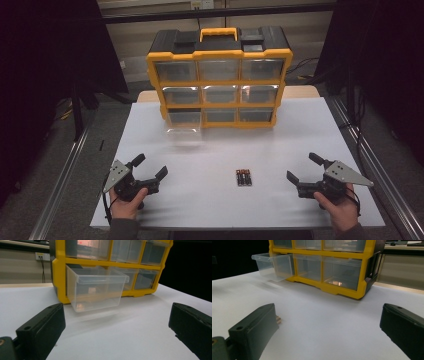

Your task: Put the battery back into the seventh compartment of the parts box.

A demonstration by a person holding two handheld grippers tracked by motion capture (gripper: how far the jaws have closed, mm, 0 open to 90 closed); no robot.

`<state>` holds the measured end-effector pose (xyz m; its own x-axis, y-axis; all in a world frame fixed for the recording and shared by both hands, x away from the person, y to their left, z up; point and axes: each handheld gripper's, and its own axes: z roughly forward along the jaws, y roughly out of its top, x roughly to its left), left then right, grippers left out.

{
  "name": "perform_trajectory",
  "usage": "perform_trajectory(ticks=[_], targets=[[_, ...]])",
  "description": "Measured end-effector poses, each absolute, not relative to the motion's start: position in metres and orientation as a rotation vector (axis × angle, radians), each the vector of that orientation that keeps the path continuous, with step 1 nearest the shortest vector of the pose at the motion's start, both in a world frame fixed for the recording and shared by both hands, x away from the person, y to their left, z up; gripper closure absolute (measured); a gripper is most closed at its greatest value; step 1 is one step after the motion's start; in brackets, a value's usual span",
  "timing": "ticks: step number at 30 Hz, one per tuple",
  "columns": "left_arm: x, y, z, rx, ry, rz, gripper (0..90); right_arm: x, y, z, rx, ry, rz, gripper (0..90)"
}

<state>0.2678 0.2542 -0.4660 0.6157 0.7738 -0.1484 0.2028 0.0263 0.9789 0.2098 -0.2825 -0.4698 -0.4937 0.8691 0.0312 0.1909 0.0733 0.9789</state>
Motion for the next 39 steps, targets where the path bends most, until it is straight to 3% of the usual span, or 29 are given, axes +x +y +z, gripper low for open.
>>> perform_trajectory(ticks=[39], targets=[[0.277, 0.155, -0.456, 1.757, 0.694, 0.432, 1.6, 0.210, -0.282, -0.470, 1.057, 1.773, 1.489, 0.6]])
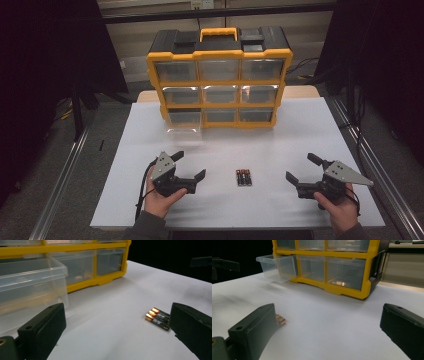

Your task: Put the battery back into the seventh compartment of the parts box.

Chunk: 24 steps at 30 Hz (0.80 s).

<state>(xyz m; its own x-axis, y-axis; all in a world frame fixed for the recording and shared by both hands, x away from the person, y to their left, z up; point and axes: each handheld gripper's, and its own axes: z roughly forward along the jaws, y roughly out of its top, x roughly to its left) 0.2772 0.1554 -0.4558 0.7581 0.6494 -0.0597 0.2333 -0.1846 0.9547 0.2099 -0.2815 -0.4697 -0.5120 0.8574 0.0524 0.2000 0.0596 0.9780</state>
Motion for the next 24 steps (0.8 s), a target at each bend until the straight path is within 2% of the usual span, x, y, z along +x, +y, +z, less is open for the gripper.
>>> perform_trajectory(ticks=[24], targets=[[0.284, 0.114, -0.459, 1.847, 0.607, 0.384, 1.9, 0.210, -0.280, -0.469, 1.045, 1.774, 1.491, 0.7]])
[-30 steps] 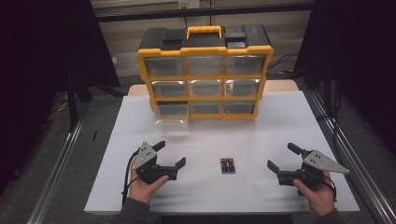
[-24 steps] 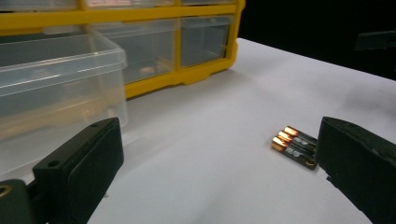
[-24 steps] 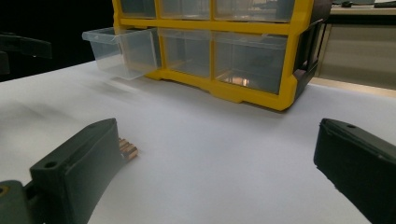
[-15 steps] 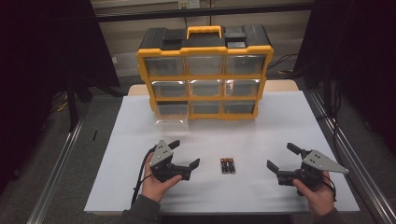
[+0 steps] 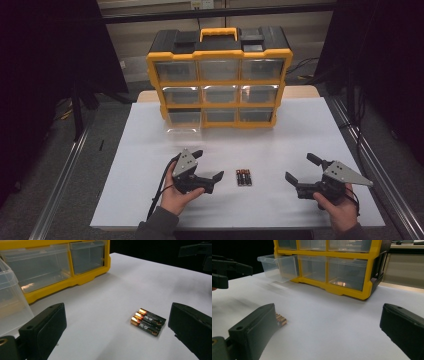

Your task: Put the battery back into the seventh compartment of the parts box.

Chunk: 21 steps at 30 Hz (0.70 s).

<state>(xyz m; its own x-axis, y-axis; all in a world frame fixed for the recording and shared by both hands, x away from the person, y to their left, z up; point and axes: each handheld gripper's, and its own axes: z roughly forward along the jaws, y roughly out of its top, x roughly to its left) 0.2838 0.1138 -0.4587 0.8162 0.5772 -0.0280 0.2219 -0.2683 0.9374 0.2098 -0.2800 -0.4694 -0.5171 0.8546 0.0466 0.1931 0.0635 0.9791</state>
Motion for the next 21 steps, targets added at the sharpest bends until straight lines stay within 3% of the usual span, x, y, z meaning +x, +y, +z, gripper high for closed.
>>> perform_trajectory(ticks=[21], targets=[[0.286, 0.090, -0.463, 1.895, 0.568, 0.334, 1.9, 0.209, -0.279, -0.468, 1.036, 1.781, 1.492, 0.9]])
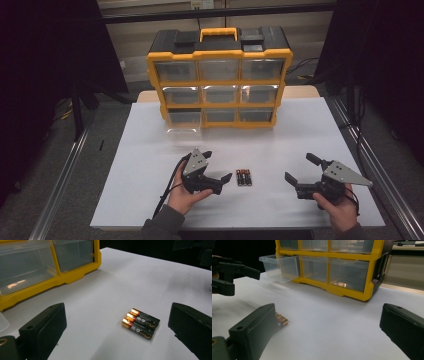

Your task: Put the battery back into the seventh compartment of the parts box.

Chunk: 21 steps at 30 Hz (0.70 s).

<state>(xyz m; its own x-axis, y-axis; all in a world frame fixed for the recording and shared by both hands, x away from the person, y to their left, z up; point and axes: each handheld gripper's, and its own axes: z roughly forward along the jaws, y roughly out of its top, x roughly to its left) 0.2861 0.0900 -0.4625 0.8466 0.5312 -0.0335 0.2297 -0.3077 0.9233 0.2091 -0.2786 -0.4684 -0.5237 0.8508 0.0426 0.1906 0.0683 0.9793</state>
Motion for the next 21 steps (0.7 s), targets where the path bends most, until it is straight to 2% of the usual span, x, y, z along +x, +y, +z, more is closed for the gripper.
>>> perform_trajectory(ticks=[21], targets=[[0.287, 0.055, -0.470, 1.978, 0.523, 0.267, 2.5, 0.209, -0.279, -0.468, 1.026, 1.778, 1.494, 1.0]])
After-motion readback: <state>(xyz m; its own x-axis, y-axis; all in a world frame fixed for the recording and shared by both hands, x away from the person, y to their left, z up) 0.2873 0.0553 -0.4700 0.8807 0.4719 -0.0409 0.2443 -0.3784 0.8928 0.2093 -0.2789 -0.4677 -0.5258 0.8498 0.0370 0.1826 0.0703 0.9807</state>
